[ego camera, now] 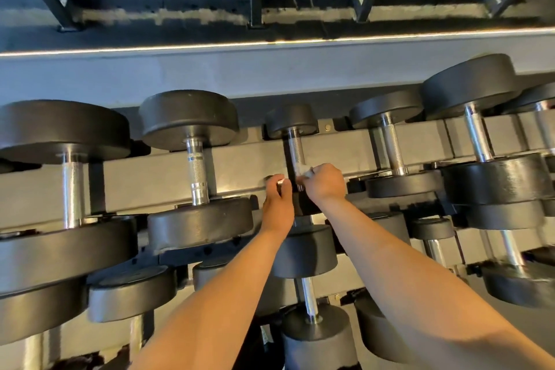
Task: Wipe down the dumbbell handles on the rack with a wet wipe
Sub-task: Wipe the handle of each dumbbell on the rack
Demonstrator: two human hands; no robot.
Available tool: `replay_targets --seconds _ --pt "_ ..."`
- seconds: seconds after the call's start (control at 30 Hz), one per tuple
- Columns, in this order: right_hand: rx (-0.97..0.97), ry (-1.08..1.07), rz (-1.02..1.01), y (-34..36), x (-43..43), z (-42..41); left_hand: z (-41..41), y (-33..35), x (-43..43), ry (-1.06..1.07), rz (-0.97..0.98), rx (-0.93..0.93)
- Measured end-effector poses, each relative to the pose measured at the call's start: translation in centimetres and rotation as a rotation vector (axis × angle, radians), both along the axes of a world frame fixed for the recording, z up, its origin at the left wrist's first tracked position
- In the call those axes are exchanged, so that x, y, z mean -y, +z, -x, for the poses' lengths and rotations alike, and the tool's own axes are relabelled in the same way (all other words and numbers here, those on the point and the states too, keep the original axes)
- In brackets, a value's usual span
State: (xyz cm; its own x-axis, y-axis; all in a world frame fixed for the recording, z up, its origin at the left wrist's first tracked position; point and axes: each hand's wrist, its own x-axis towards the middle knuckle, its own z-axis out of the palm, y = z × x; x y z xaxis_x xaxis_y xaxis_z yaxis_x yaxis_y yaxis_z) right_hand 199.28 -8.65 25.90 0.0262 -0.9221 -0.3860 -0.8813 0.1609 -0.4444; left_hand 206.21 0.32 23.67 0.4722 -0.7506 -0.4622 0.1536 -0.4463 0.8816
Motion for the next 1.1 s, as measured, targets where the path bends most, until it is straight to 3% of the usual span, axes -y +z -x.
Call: replay_targets --seconds 0.2,0.3,0.4,0.5,0.63,0.87,1.1 --pt "0.363 -0.248 0.158 1.1 -2.2 0.7 -0.8 0.6 -1.5 0.029 0.130 0.006" --pt "0.468 -0.028 0.226 1.6 -2.4 0.1 -1.2 1.9 -0.7 -0.005 0.267 -0.016" --pt "0.402 0.268 0.206 1.0 -1.6 -0.3 -1.5 3.0 1.0 -0.088 0.261 -0.046" --pt "0.389 0.355 0.150 0.7 -1.2 -0.1 -2.5 2.1 2.7 0.015 0.121 0.087" --pt "0.364 0.181 0.194 -0.1 -1.4 0.4 -3.8 0.9 5.2 0.195 0.025 -0.018" --pt "0.281 0.080 0.270 -0.8 -0.8 0.8 -2.9 0.5 9.6 0.103 -0.039 -0.299" --pt "0.257 0.068 0.279 -0.4 -0.9 0.8 -2.9 -1.0 7.8 -0.197 -0.271 -0.165"
